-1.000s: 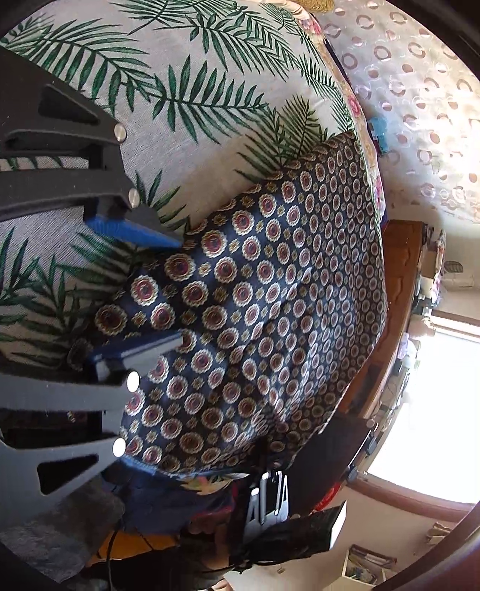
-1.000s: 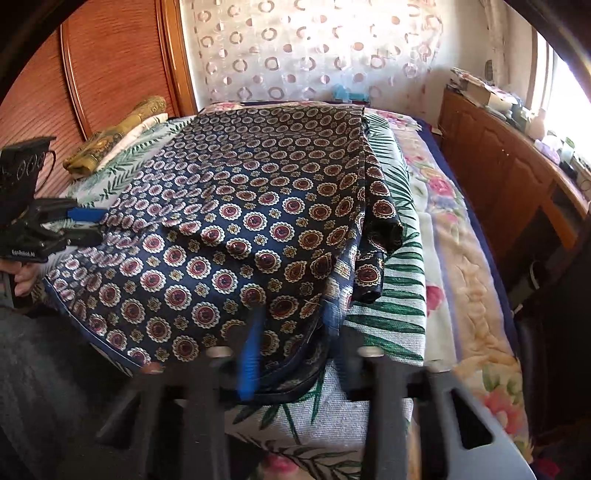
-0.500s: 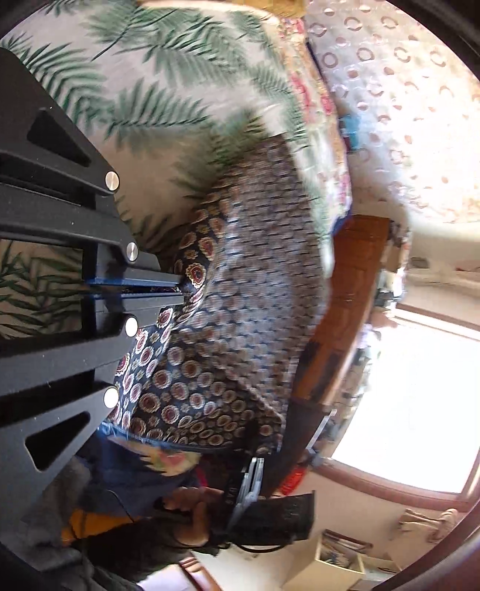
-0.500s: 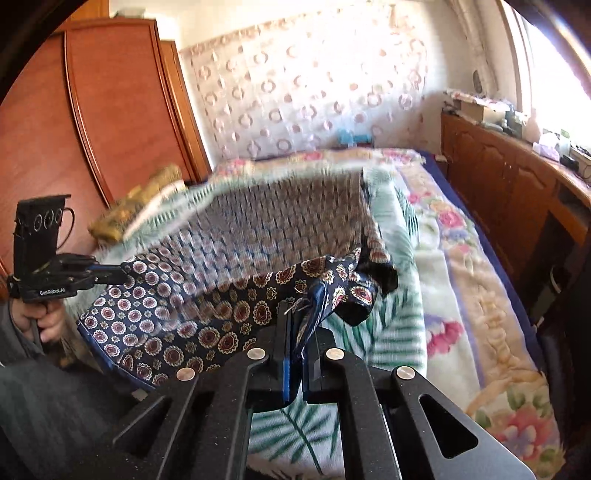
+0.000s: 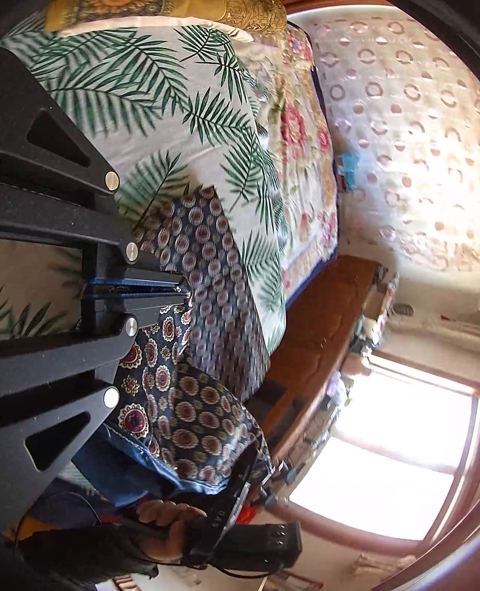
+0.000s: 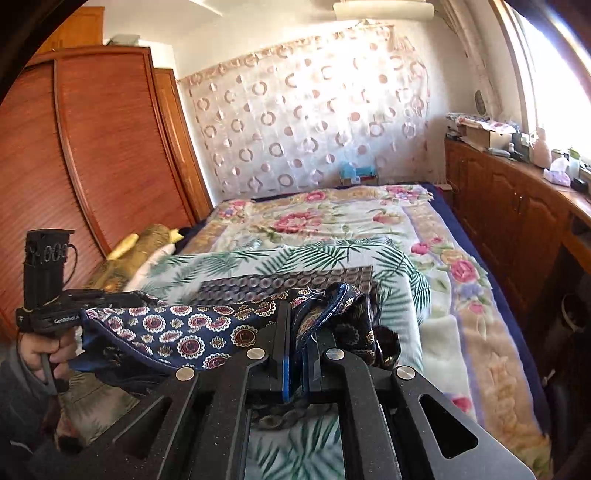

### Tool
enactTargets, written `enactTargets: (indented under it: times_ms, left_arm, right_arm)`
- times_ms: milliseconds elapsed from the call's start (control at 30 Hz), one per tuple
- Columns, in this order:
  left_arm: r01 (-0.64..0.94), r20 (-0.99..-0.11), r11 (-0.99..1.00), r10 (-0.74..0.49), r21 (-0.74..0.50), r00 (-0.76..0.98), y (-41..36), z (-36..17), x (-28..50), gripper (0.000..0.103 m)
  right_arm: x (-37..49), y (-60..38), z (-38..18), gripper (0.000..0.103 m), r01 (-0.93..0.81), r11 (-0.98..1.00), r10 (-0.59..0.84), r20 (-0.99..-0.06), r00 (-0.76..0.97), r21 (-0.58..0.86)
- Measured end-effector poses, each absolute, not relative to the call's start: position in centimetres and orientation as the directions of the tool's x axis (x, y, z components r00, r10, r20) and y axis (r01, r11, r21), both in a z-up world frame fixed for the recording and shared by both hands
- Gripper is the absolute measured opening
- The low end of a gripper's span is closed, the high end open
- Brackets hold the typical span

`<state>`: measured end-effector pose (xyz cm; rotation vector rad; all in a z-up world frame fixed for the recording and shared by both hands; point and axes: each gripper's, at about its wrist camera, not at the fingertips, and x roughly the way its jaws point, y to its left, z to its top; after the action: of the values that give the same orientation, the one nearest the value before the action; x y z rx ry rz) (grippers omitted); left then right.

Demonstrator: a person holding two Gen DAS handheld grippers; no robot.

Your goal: Fold small clothes

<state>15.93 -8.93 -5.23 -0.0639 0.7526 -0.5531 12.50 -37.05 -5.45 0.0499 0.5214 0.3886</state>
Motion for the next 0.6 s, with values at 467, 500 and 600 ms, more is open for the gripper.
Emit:
enactTargets:
  times_ms: [467, 500, 600]
  left_arm:
    - [0.398, -0.675, 0.883, -0.453, -0.25, 0.583, -7.5, -7.6, 19.2, 0.032]
    - [0.402, -0.672, 0.883, -0.451, -0.242, 0.587, -7.0, -7.5, 19.0, 0.041]
    - [0.4, -0.681, 0.891, -0.43, -0.215, 0.592, -5.6, -7.7, 18.4, 0.062]
  right_arm:
    - [15.1, -36.5, -1.5, 0.057, -0.325, 0.943, 0.314, -0.522, 0.793, 0.074]
    - [14.8, -36.7, -1.4, 0.057, -0.324, 0.944, 0.307, -0.513, 0.802, 0.058]
    - [13.5, -37.6, -1.5, 0.057, -0.33, 0.944, 0.29, -0.517, 0.805, 0.016]
